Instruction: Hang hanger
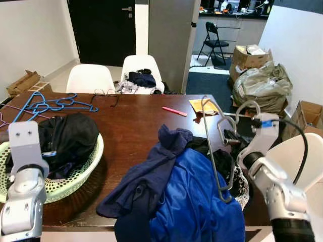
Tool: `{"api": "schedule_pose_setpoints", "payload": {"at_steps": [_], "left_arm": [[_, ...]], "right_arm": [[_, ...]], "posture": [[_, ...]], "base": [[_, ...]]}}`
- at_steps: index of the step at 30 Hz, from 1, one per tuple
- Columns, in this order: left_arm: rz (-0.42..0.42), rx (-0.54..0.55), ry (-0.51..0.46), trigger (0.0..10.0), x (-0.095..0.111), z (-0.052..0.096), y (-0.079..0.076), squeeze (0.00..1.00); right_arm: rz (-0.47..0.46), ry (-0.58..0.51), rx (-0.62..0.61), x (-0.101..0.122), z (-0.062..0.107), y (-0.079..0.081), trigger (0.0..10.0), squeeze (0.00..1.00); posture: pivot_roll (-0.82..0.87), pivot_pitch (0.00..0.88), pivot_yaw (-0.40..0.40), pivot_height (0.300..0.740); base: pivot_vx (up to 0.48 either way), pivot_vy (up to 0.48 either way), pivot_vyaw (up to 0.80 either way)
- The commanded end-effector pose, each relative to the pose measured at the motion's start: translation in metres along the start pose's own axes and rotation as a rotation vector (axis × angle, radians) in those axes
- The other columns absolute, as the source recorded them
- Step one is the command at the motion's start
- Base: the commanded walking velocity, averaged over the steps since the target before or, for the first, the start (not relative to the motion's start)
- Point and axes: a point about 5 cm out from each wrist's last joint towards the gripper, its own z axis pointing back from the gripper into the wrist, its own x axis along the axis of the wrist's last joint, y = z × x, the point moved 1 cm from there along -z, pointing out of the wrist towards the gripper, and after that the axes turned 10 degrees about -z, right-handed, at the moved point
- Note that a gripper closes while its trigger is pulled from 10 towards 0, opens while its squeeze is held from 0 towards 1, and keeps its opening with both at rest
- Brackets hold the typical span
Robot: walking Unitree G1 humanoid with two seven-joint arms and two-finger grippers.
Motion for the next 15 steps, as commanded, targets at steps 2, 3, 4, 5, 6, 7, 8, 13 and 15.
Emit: {"api": "schedule_pose_setpoints", "payload": {"at_steps": [2,3,4,5,6,7,8,13,15], "left_arm": [[0.018,0.018,0.012,10.0,-0.004,-0.002,0.001,0.0],[0.026,0.024,0.01,10.0,-0.003,-0.003,0.002,0.0],[0.03,0.026,0.002,10.0,-0.001,-0.006,0.002,0.0],[0.033,0.027,-0.003,10.0,0.001,-0.007,0.002,0.0],[0.042,0.022,-0.019,10.0,0.004,-0.011,0.002,0.0],[0.042,0.022,-0.019,10.0,0.004,-0.011,0.002,0.0],[0.048,0.022,-0.028,10.0,0.006,-0.014,0.002,0.0],[0.049,0.055,0.007,10.0,0.001,-0.025,0.009,0.0],[0.049,0.058,0.01,10.0,0.001,-0.026,0.01,0.0]], "right_arm": [[-0.024,0.033,-0.012,-0.018,0.003,-0.001,10.0,0.0],[-0.039,0.028,-0.012,-0.021,0.004,0.0,10.0,0.0],[-0.06,0.023,-0.008,-0.023,0.004,0.001,10.0,0.0],[-0.074,0.019,-0.005,-0.024,0.005,0.002,10.0,0.0],[-0.08,0.011,-0.005,-0.022,0.004,0.001,10.0,0.0],[-0.08,0.011,-0.005,-0.022,0.004,0.001,10.0,0.0],[-0.082,0.004,-0.006,-0.02,0.004,0.0,10.0,0.0],[-0.07,0.004,-0.005,-0.023,0.005,-0.001,10.0,0.0],[-0.07,0.002,-0.006,-0.023,0.005,-0.001,10.0,0.0]], "posture": [[0.06,0.0,-0.032,0.74],[0.06,0.0,-0.032,0.74],[0.06,0.0,-0.034,0.74],[0.06,0.0,-0.034,0.74],[0.05,0.0,-0.033,0.74],[0.05,0.0,-0.033,0.74],[0.05,0.0,-0.033,0.74],[0.03,0.0,-0.027,0.74],[0.03,0.0,-0.026,0.74]], "base": [[0.0,0.0,0.0],[0.0,0.0,0.0],[0.0,0.0,0.0],[0.0,0.0,0.0],[0.0,0.0,0.0],[0.0,0.0,0.0],[0.0,0.0,0.0],[0.0,0.0,0.0],[0.0,0.0,0.0]]}}
